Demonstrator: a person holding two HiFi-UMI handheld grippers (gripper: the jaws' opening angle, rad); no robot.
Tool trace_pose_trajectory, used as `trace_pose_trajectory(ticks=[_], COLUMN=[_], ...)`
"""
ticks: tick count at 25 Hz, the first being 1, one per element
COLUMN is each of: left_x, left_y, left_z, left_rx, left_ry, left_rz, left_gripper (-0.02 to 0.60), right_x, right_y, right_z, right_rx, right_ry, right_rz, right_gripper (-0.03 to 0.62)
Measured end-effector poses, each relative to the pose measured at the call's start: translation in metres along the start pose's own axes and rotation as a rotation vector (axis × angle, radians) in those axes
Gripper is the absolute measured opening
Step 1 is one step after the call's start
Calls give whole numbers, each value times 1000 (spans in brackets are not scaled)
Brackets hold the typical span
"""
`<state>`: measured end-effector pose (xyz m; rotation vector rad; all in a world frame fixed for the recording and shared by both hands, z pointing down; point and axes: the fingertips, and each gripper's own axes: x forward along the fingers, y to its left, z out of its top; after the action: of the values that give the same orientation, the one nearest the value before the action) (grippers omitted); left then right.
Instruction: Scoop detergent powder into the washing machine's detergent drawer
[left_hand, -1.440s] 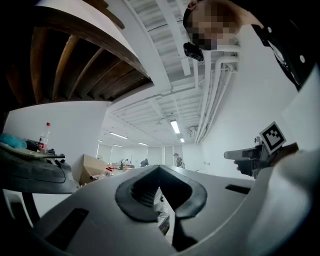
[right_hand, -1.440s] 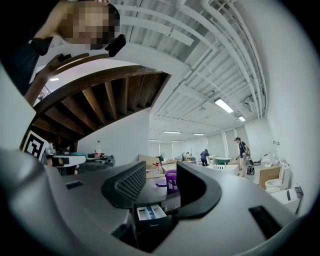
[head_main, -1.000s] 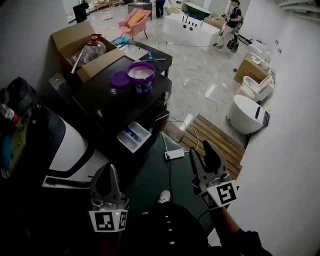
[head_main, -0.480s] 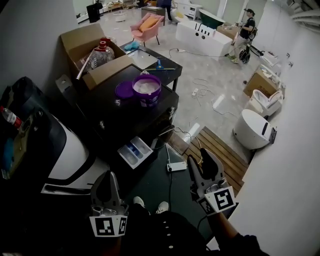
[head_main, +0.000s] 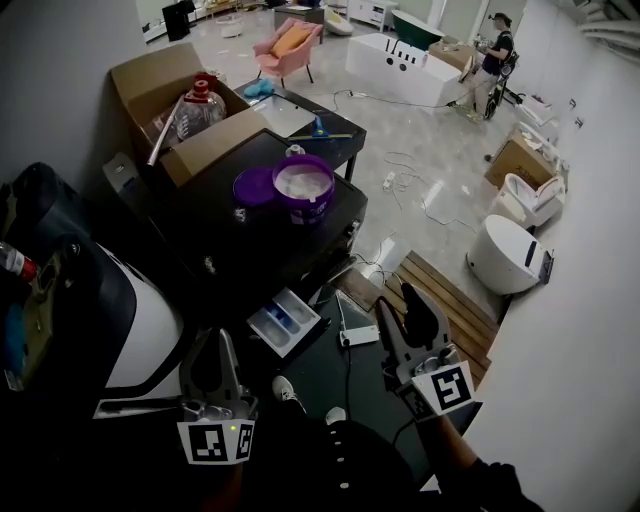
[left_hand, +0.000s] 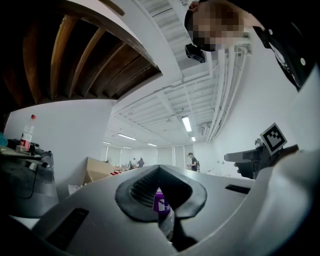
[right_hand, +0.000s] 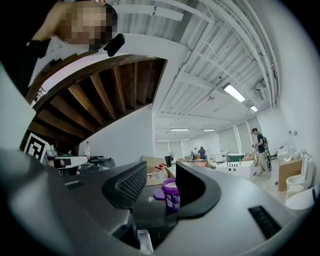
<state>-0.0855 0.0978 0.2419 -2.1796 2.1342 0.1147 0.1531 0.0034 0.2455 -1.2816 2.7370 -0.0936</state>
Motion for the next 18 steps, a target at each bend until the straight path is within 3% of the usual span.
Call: trace_pose_trajectory(ticks=[11, 18], left_x=[55, 81], left_y=[60, 75], left_z=[-7, -26], left_rx=[-23, -35], left_ry=[-6, 26], left_rz=[-47, -70], left_gripper=[14, 14], right_x=[88, 127], right_y=[16, 8], right_z=[-14, -40], right_rx=[33, 66], right_ry=[31, 110], right_rz=[-21, -33], right_gripper=[179, 180])
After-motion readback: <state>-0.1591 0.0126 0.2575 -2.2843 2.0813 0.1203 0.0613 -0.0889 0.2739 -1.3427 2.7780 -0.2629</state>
